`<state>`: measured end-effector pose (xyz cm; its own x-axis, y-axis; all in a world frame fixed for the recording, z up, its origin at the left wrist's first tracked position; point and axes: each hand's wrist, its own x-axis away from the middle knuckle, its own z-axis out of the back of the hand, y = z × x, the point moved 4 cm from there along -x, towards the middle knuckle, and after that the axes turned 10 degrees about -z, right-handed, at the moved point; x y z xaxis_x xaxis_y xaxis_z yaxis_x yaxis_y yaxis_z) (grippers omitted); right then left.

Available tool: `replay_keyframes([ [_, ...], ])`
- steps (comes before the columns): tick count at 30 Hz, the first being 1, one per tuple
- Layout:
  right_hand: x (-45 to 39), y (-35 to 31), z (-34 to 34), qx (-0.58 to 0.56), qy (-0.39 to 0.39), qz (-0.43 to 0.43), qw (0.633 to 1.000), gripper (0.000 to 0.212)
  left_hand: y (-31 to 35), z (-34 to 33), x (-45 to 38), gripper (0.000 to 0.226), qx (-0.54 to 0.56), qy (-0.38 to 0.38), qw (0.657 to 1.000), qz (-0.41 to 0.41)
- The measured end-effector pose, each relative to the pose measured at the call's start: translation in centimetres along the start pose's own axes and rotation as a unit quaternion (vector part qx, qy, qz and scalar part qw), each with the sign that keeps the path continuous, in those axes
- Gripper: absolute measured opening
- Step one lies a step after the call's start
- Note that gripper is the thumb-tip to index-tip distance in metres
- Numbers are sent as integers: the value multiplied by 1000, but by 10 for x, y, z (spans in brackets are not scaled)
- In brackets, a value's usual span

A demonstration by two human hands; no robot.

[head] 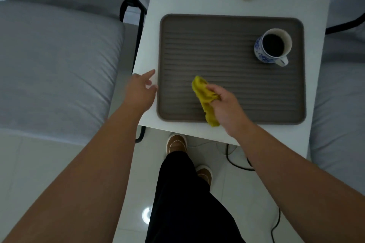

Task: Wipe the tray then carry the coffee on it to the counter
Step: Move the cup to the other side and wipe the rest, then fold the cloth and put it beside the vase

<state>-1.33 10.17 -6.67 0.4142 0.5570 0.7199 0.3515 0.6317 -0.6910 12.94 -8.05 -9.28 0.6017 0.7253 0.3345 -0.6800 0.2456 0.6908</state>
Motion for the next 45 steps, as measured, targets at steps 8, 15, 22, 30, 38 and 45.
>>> replay_keyframes([
  [8, 35, -19, 12, -420, -114, -97, 895, 39, 97, -34, 44, 46, 296, -150, 943, 14],
  [15, 51, -50, 34, -348, -79, -25, 934, 40, 160, -22, 40, 21, 348, -207, 913, -53],
  [22, 72, -99, 89, -79, 59, 124, 987, 23, 212, 3, 26, 23, 232, -179, 922, -251],
  [30, 89, -147, 138, -178, 94, 124, 972, 26, 269, 21, -9, 48, 257, -259, 910, -198],
  [38, 84, -160, 172, -363, 75, 75, 926, 32, 273, -40, -21, 53, 503, -387, 772, -21],
  [45, 66, -152, 231, -334, 185, 31, 924, 14, 310, -89, -32, 33, 505, -265, 820, 49],
])
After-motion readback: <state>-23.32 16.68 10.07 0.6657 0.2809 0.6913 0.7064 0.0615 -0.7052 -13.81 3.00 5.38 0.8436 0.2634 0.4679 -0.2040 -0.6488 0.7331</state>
